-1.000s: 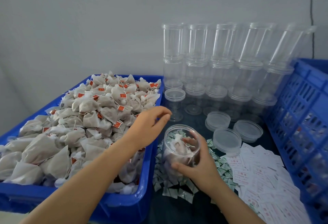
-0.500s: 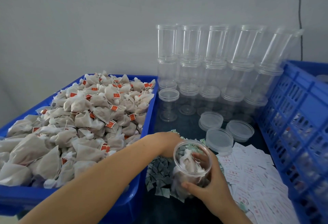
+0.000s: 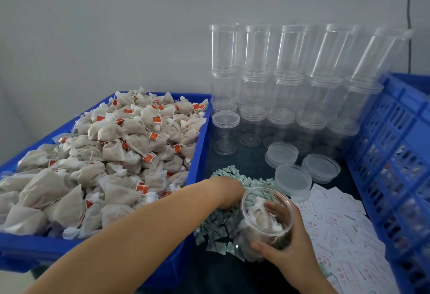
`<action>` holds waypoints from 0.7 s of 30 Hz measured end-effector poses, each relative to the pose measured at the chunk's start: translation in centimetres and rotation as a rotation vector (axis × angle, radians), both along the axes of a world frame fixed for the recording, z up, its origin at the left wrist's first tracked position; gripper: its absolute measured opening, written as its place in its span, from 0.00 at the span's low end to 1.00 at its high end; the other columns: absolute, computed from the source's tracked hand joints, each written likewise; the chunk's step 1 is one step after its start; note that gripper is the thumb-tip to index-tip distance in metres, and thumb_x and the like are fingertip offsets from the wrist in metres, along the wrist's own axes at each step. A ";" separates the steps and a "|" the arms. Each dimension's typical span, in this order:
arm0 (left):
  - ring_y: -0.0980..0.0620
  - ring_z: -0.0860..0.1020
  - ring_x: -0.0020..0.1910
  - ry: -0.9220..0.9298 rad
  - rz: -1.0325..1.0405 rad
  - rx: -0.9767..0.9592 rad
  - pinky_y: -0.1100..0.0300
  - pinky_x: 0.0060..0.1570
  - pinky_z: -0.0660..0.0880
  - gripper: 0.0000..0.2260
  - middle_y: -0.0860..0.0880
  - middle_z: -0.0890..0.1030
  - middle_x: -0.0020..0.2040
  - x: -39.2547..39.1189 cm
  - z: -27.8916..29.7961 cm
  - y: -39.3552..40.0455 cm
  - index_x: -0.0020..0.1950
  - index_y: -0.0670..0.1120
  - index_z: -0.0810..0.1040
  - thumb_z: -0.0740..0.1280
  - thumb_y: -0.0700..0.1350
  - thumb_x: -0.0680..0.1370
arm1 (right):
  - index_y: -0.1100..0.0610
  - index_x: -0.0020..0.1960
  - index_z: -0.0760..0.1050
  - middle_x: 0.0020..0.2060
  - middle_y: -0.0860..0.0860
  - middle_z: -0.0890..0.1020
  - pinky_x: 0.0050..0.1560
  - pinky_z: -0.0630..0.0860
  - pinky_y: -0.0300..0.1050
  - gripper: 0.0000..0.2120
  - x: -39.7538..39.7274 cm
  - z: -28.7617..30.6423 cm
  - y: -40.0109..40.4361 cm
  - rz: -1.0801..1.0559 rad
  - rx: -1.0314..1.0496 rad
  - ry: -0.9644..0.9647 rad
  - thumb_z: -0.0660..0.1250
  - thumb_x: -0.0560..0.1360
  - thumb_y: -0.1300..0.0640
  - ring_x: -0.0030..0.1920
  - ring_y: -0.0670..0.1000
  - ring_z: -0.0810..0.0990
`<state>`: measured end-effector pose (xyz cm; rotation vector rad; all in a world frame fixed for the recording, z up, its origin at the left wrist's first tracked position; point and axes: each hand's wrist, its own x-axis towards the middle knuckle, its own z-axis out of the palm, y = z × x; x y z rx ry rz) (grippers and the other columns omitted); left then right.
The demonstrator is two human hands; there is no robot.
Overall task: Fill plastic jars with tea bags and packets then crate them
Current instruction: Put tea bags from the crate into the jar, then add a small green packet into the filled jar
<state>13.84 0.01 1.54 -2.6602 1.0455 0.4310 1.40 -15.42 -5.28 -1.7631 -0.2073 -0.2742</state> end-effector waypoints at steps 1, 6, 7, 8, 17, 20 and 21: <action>0.43 0.77 0.49 -0.003 0.004 -0.006 0.54 0.40 0.70 0.09 0.43 0.79 0.54 0.0 0.1 -0.1 0.56 0.41 0.75 0.60 0.35 0.78 | 0.43 0.68 0.67 0.61 0.37 0.78 0.57 0.73 0.30 0.48 0.0 0.0 -0.1 0.002 0.006 0.008 0.82 0.52 0.44 0.63 0.40 0.77; 0.43 0.77 0.46 -0.008 -0.016 0.027 0.54 0.39 0.71 0.08 0.43 0.78 0.52 -0.2 0.0 -0.1 0.54 0.41 0.75 0.58 0.35 0.79 | 0.42 0.65 0.68 0.58 0.34 0.79 0.54 0.72 0.26 0.45 -0.2 0.3 -0.2 -0.002 0.041 0.025 0.80 0.51 0.43 0.61 0.36 0.77; 0.44 0.76 0.45 -0.004 -0.015 0.027 0.54 0.39 0.71 0.08 0.43 0.79 0.52 -0.2 0.0 -0.1 0.54 0.41 0.75 0.58 0.35 0.79 | 0.43 0.65 0.68 0.58 0.34 0.79 0.54 0.72 0.26 0.45 -0.2 0.3 -0.2 0.000 0.044 0.026 0.80 0.51 0.43 0.61 0.36 0.77; 0.44 0.76 0.44 0.004 -0.006 0.020 0.54 0.39 0.71 0.08 0.43 0.79 0.52 -0.3 0.1 -0.1 0.54 0.41 0.75 0.59 0.35 0.78 | 0.43 0.65 0.68 0.58 0.34 0.79 0.54 0.72 0.26 0.45 -0.2 0.3 -0.2 0.002 0.044 0.025 0.80 0.51 0.43 0.61 0.36 0.77; 0.47 0.75 0.43 0.000 0.006 -0.127 0.54 0.45 0.73 0.05 0.46 0.80 0.46 0.1 2.0 0.5 0.48 0.40 0.78 0.63 0.37 0.77 | 0.41 0.69 0.65 0.59 0.34 0.78 0.54 0.74 0.31 0.49 -0.1 -0.1 -0.3 0.023 0.061 0.050 0.80 0.51 0.44 0.62 0.36 0.76; 0.51 0.73 0.44 -0.056 0.053 -0.254 0.57 0.43 0.69 0.06 0.48 0.79 0.48 -0.2 2.6 1.1 0.52 0.44 0.79 0.63 0.40 0.78 | 0.35 0.69 0.63 0.59 0.32 0.77 0.54 0.74 0.28 0.49 0.1 -0.3 -0.2 0.028 0.041 0.048 0.80 0.52 0.44 0.62 0.35 0.75; 0.50 0.75 0.46 -0.084 0.073 -0.328 0.58 0.44 0.69 0.07 0.48 0.79 0.50 -0.3 3.0 1.2 0.53 0.45 0.78 0.62 0.41 0.79 | 0.31 0.69 0.62 0.59 0.31 0.76 0.54 0.73 0.27 0.49 0.1 -0.4 -0.1 0.031 0.027 0.046 0.80 0.53 0.43 0.62 0.34 0.75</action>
